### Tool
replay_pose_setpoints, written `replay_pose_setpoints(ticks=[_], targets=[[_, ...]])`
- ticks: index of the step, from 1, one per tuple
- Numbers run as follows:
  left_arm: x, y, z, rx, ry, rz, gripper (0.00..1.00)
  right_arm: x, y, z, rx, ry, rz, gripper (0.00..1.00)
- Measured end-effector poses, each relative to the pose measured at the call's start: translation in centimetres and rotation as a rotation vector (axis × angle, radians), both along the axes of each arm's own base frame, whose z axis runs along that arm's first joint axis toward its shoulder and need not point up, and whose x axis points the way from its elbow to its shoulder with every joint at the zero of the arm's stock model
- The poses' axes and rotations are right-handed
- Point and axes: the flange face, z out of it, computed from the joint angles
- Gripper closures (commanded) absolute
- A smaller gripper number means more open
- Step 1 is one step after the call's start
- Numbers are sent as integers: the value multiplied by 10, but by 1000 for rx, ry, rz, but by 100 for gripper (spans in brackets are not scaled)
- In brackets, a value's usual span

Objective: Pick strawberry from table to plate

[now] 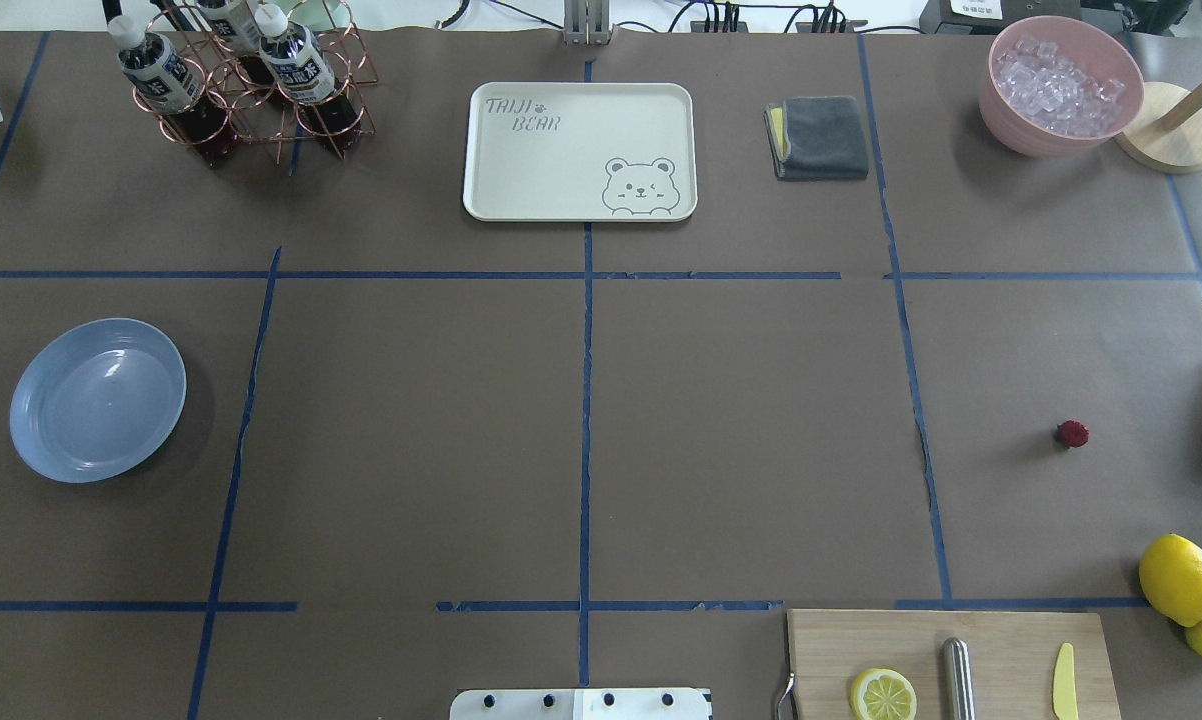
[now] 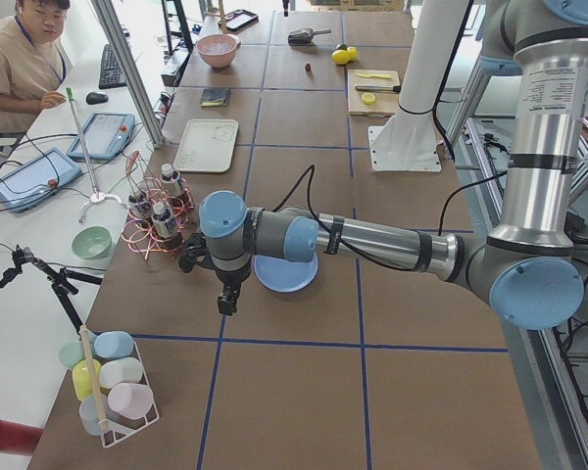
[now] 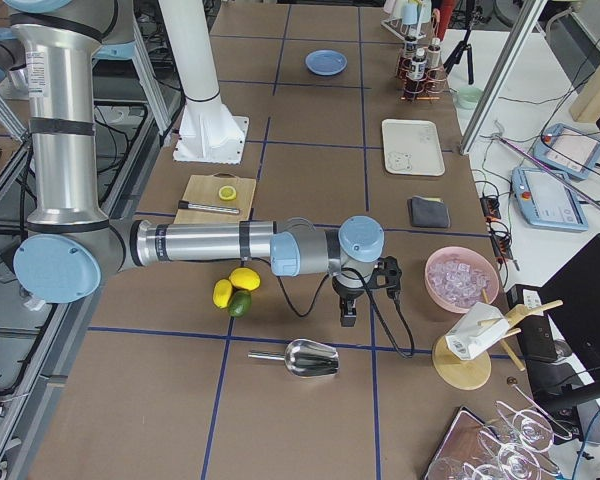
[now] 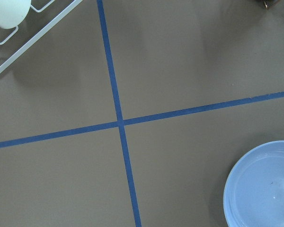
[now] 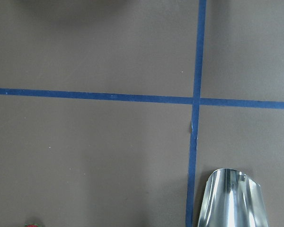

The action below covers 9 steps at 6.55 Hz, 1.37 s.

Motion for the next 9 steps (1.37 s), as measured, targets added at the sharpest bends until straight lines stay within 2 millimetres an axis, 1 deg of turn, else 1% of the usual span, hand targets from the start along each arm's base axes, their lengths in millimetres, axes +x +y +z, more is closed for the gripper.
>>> replay_pose_setpoints(ticks=[1,2,3,4,5,6,7,8,9], targets=[[24,-1,0,16,25,45,0,0,1,-1,1,-8,-1,0],[63,-1,7,23,53,120,0,-2,1,-5,4,-27,-4,0],[102,-1,24,39,74,185,0,-4,1,-8,7,-44,-7,0],[139,3,42,54,94,214,1,-6,1,-11,10,-53,-12,0],[173,10,57,73,116,232,1,-8,0,-13,15,-56,-17,0],[198,17,69,96,126,252,2,-11,0,-14,18,-58,-23,0],[212,20,75,110,109,257,7,-15,0,-15,19,-59,-31,0],[218,20,77,121,88,253,11,-19,0,-15,17,-59,-38,0],[222,19,76,126,80,252,12,-20,0,-15,16,-59,-41,0]])
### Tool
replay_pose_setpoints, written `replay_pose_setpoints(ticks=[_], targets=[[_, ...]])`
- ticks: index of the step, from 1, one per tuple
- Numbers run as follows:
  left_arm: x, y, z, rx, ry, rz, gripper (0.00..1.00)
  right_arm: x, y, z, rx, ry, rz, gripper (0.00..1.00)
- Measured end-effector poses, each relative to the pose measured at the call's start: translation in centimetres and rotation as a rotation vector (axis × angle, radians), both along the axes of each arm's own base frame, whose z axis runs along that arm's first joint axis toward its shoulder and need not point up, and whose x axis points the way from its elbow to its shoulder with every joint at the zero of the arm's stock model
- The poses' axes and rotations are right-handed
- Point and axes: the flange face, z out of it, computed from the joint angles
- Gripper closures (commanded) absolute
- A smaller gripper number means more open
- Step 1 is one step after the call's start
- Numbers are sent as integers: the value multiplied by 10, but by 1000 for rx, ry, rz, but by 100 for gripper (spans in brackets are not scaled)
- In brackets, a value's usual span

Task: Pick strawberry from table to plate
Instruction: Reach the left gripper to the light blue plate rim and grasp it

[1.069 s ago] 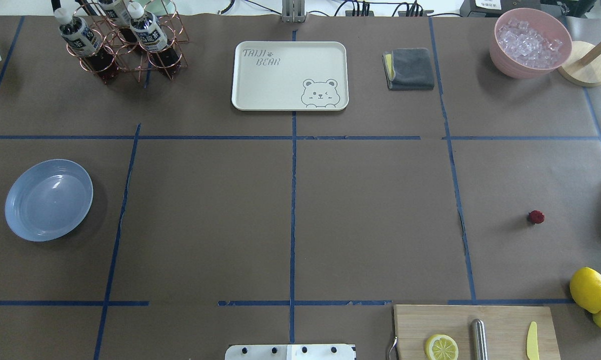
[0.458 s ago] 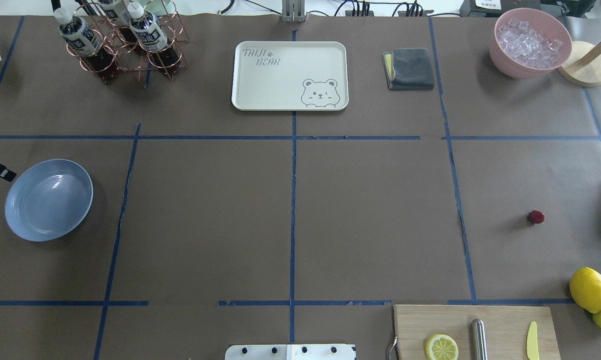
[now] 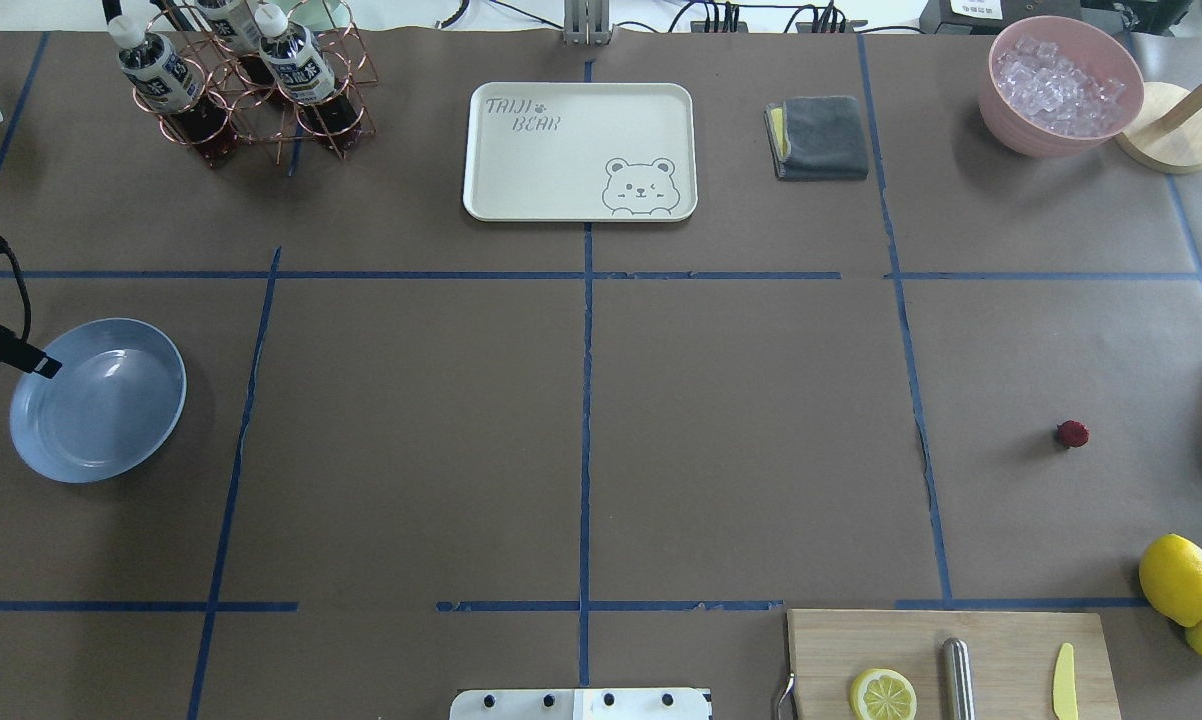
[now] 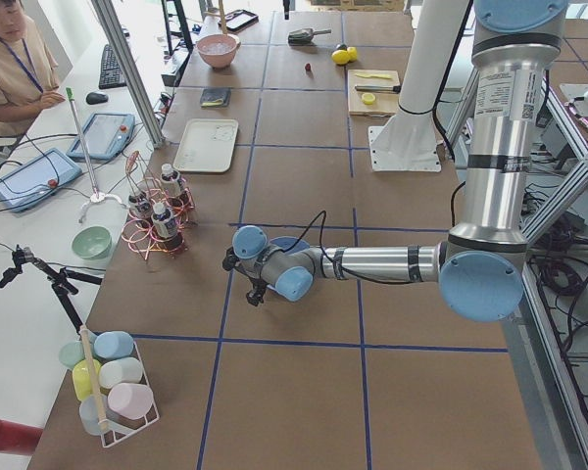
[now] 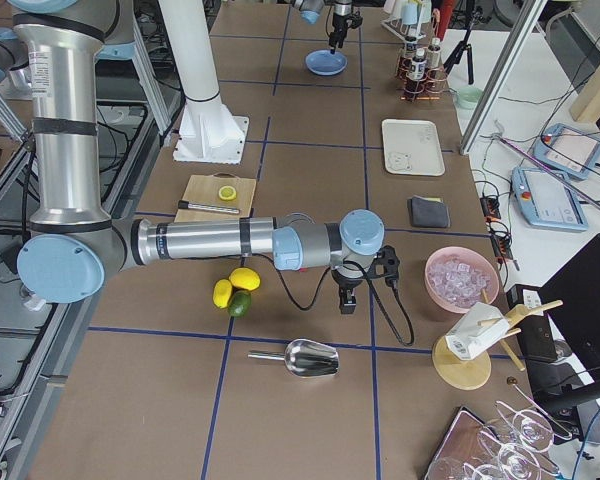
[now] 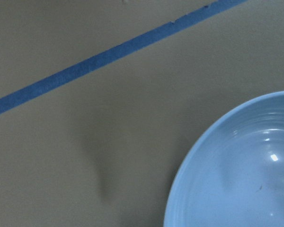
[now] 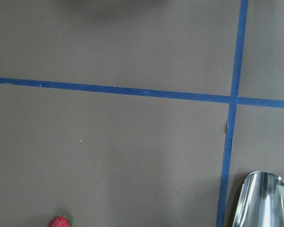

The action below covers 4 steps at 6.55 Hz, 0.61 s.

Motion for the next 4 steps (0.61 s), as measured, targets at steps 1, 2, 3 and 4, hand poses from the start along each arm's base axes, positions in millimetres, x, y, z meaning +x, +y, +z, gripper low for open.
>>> replay_pose_setpoints(ticks=[1,2,3,4], targets=[[4,1,0,2,-2,7,21,-1,0,0,-1,-1,0,0],[10,3,0,1,-3,16,43,-1,0,0,-1,-1,-1,0],[13,4,0,1,-4,21,94,-1,0,0,-2,-2,-1,0],[15,4,0,1,-5,25,100,-1,0,0,-3,-2,-1,0]])
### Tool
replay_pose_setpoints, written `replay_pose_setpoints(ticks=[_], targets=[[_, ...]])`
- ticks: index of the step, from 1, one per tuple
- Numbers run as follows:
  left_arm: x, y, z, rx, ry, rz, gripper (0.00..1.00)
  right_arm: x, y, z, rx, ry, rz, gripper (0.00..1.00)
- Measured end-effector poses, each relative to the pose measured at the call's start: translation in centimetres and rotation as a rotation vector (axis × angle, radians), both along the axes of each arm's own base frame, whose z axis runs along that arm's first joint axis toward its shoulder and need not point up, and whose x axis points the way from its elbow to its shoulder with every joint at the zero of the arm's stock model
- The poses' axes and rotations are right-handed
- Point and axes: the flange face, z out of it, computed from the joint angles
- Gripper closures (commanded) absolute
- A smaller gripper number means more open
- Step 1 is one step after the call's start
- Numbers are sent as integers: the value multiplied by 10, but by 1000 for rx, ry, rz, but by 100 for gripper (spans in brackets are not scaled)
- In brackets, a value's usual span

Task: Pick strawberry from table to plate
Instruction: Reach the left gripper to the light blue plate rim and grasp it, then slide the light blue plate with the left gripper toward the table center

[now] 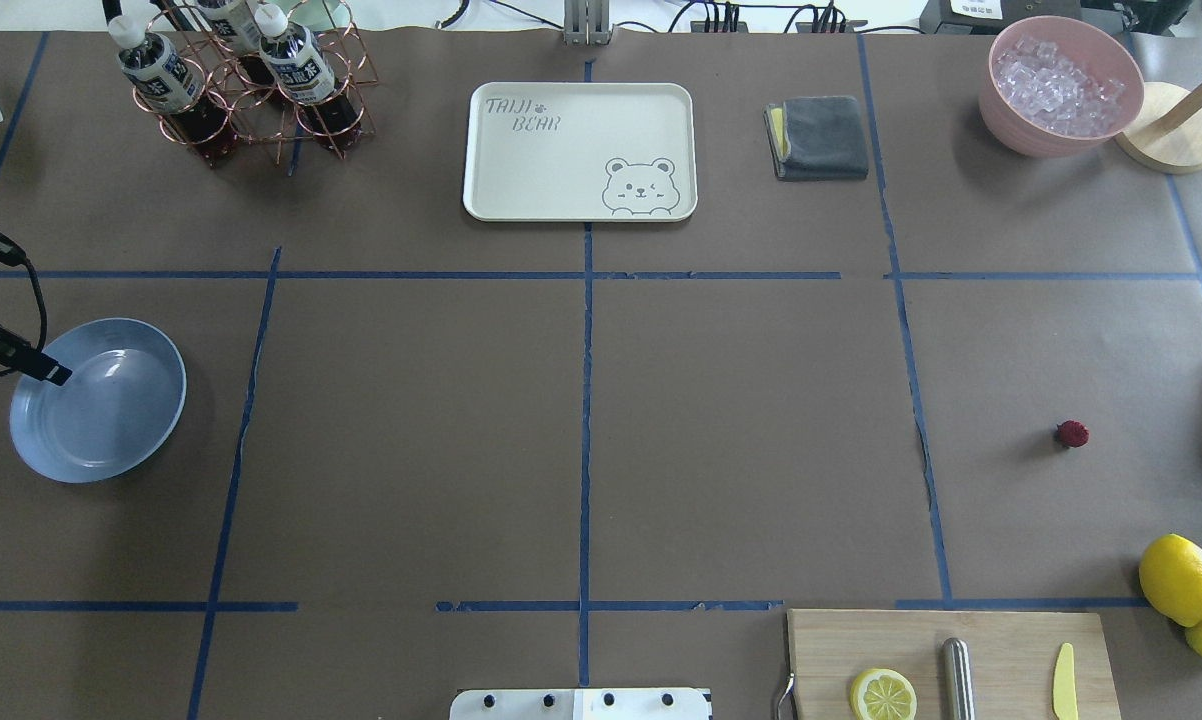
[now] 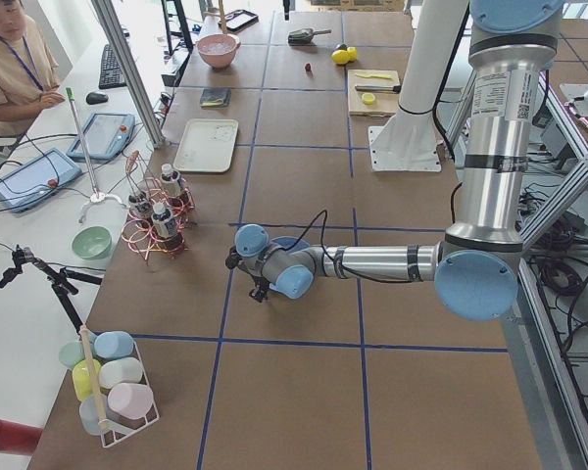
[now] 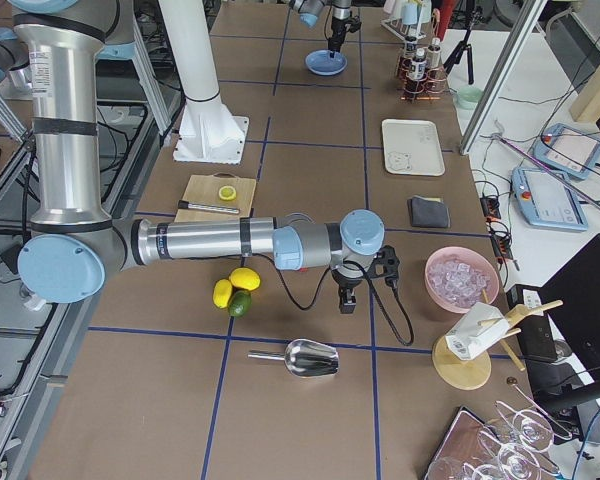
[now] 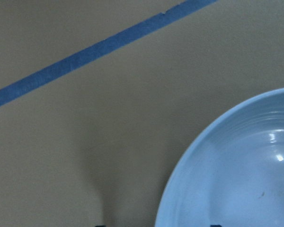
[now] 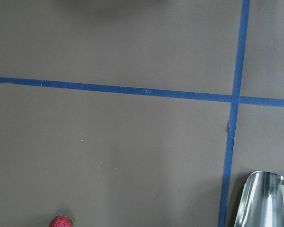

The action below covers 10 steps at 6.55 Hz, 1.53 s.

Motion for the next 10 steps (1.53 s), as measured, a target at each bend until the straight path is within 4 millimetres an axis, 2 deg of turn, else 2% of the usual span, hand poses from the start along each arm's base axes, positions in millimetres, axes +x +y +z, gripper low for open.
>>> replay_pose_setpoints(ticks=[2,3,4,6,7,8,9,10], targets=[[1,1,-1,-4,2,-2,100,0,0,0,-1,-1,0,0],[3,1,-13,-21,19,-17,100,0,0,-1,0,-2,0,0],[7,-2,-44,-60,70,-48,100,0,-1,-1,0,-4,0,0],[27,-22,-135,-184,188,-141,100,-1,-1,-2,0,-10,-1,0],[51,-28,-184,-254,231,-176,100,-1,-1,-2,-1,-11,-2,0],[85,-22,-229,-335,269,-195,100,-1,-1,-2,-1,-13,-2,0],[129,-8,-273,-416,314,-221,100,-2,-1,-2,-1,-15,-2,0],[183,13,-311,-467,354,-250,100,-2,-1,-2,-2,-15,-2,0]])
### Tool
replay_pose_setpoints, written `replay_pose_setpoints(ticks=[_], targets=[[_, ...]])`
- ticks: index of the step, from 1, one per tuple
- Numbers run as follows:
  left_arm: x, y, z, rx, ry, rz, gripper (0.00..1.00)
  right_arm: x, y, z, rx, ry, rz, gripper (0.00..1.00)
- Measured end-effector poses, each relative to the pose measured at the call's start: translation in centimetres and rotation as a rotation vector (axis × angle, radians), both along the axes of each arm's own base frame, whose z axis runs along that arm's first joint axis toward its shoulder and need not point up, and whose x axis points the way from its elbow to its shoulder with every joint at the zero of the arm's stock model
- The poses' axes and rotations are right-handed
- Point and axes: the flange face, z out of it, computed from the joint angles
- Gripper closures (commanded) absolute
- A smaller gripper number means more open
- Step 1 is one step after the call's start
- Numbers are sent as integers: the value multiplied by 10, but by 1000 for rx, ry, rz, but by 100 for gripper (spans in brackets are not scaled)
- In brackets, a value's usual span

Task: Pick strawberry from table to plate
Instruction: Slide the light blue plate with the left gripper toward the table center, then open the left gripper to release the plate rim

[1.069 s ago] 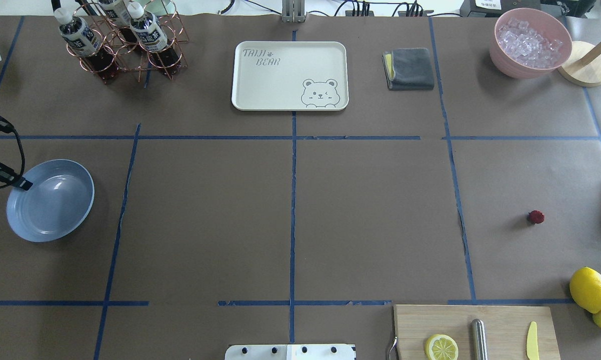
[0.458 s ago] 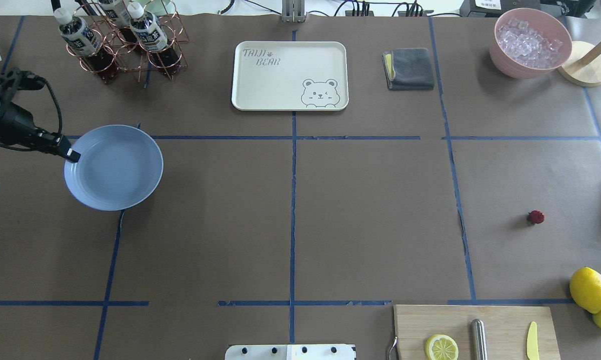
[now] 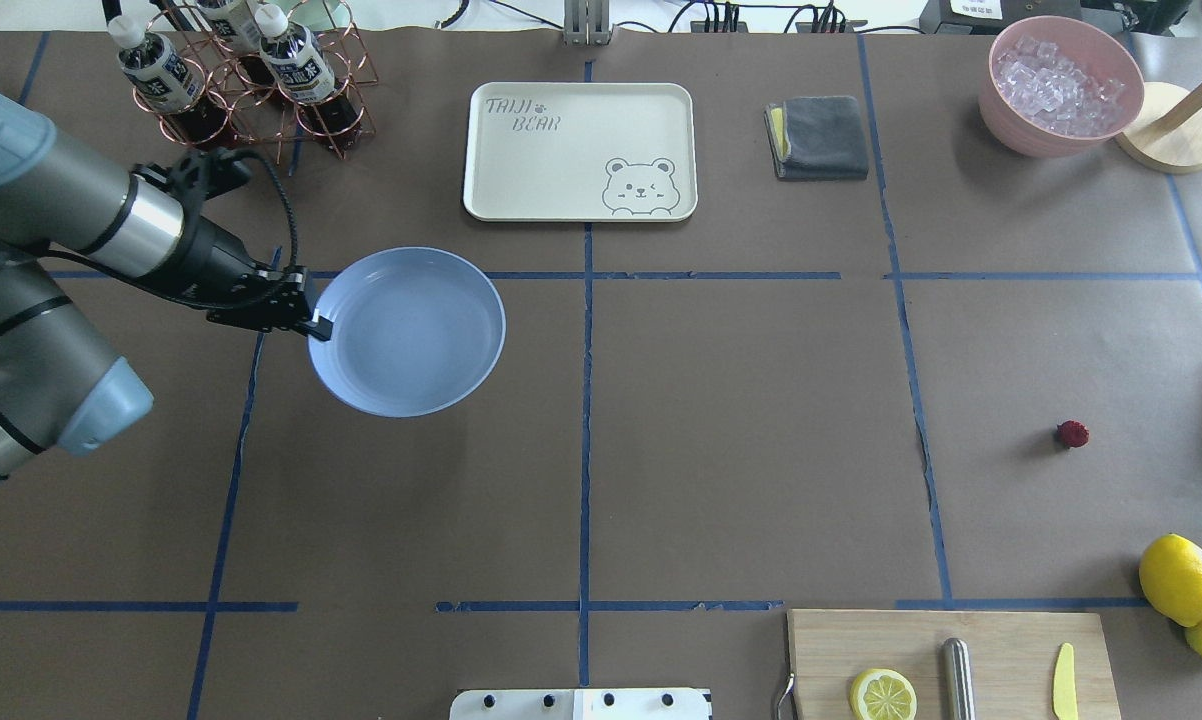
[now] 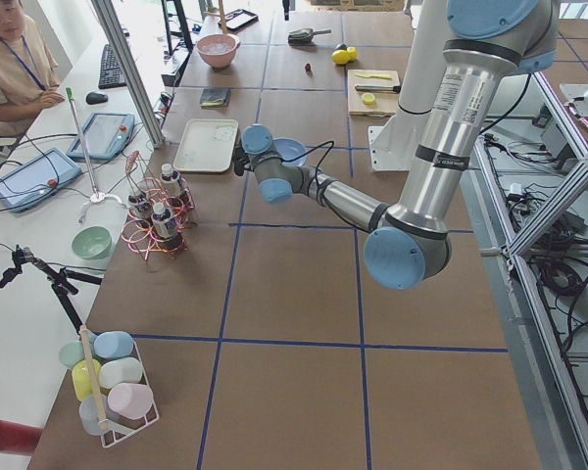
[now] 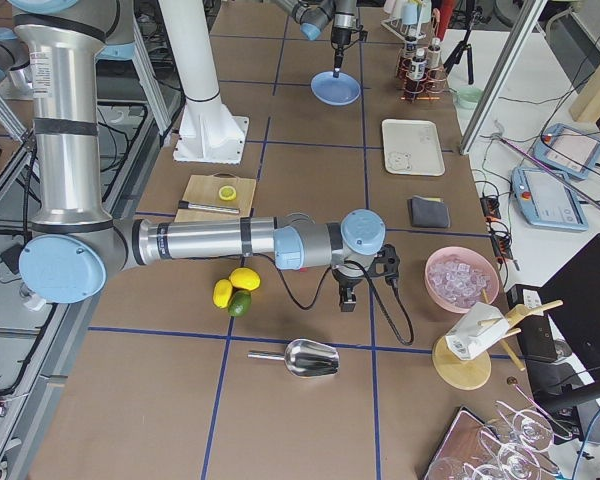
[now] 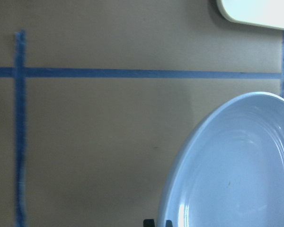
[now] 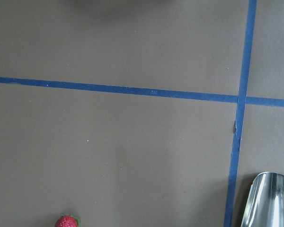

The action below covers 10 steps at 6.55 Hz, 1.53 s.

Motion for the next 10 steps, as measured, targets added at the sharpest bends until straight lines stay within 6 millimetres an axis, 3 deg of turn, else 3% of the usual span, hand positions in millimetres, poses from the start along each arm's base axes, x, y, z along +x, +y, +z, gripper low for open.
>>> replay_pose_setpoints(ticks=[1,2,3,5,10], targets=[[65,29,-32,-24,24,-26,100,0,0,0,-1,1,0,0],[117,50,-51,-29,31,-57,100,0,0,1,-2,1,0,0],[149,60,-59,-25,28,-85,100,0,0,2,-3,1,0,0],[169,70,-57,-22,15,-100,100,0,0,3,-6,1,-1,0],[169,72,-47,-23,-1,-100,100,-1,0,2,-4,0,-1,0]])
